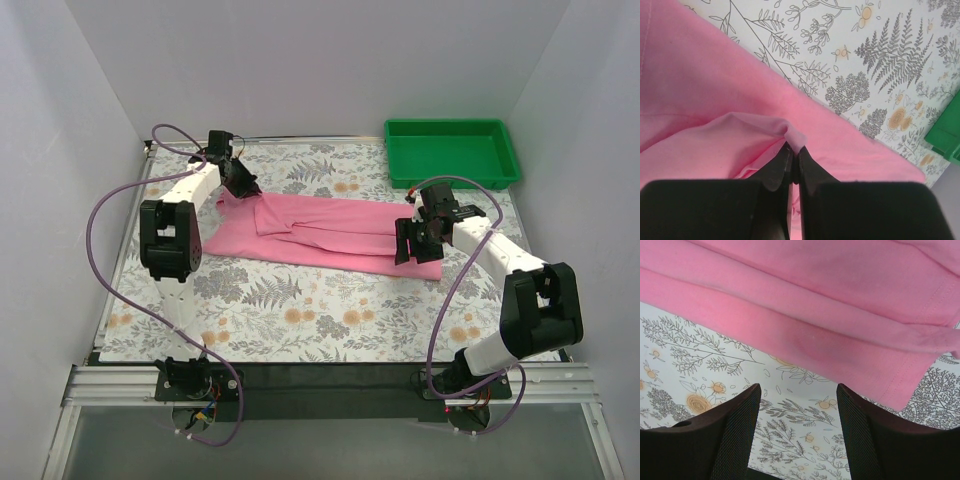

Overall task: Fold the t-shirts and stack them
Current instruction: Fold the tshirt

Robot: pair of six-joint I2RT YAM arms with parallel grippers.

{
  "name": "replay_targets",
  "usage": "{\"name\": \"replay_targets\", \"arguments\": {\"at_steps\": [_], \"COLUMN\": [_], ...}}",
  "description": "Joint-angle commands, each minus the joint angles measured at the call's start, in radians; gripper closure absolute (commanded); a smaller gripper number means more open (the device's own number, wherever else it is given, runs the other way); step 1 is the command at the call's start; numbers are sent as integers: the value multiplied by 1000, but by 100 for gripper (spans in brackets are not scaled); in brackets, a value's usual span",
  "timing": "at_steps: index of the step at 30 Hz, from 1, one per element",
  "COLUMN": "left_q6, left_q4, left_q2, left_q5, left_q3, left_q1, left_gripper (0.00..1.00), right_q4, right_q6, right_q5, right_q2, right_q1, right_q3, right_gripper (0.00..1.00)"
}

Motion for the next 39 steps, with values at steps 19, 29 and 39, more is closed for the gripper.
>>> {"name": "replay_targets", "arguments": {"at_steps": [19,29,39], "left_q6": [-69,-67,-72], "left_q4": [27,31,37], "left_q2": [-44,-39,-46], "left_q5": [-107,-98,-102], "left_q3": [1,0,-14], "left_q1": [17,20,31], "left_gripper": [96,96,96], "right_q4": [54,121,166], "right_q6": [-28,12,67], "right_q5": [77,67,53], "right_q2": [141,219,264], "right_q1": [4,-41,-116], "right_q3": [121,125,128], "right_gripper": [52,57,57]}}
